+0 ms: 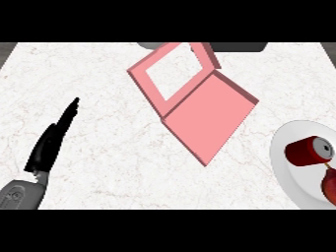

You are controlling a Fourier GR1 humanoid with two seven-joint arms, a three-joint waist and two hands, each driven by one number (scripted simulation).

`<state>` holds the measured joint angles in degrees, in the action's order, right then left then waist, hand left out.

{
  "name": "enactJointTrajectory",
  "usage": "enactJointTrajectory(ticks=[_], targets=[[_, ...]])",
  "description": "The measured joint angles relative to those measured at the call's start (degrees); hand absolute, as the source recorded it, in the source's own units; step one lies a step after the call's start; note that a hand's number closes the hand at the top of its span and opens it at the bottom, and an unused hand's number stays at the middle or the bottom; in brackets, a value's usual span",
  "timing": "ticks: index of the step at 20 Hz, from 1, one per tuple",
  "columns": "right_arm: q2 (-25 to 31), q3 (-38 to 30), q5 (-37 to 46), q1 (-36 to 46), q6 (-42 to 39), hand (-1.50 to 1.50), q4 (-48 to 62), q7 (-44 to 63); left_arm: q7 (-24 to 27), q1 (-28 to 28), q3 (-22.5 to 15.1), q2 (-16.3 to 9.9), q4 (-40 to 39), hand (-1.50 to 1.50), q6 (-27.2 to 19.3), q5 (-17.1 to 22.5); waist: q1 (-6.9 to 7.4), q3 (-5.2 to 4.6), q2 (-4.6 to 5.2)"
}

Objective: Pick the can from the plate and place it in the cardboard box

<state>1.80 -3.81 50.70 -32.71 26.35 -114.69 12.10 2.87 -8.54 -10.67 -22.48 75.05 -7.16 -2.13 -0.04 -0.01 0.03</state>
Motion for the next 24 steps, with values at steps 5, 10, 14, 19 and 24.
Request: enactJointTrajectory(ticks=[5,10,14,19,24], targets=[[0.1,-1.4,4.1,5.8,0.0,-1.50,1.6,2.2,-0.2,0.1,1.2,1.1,0.1,0.00,1.0,-1.6,-0.01,0.00,-0.02],[-0.2,-1.8,6.3,9.5,-2.1,-1.50,4.7,3.8,-0.1,0.1,2.7,2.8,-0.4,0.00,1.9,-3.4,-0.06,0.01,-0.03],[1.0,-3.7,5.5,12.9,-4.2,-1.50,8.1,4.2,0.8,1.3,3.7,3.7,0.0,0.00,2.9,-4.7,-0.02,0.01,-0.04],[0.9,-4.6,7.1,15.6,-4.9,-1.50,10.1,5.4,-0.6,1.9,5.8,4.3,2.0,0.00,4.7,-5.9,-0.02,0.01,-0.05],[1.3,-5.7,6.9,18.3,-5.2,-1.50,13.0,5.5,-0.4,1.2,7.2,5.7,1.3,0.00,5.4,-7.5,-0.07,0.02,-0.03]])
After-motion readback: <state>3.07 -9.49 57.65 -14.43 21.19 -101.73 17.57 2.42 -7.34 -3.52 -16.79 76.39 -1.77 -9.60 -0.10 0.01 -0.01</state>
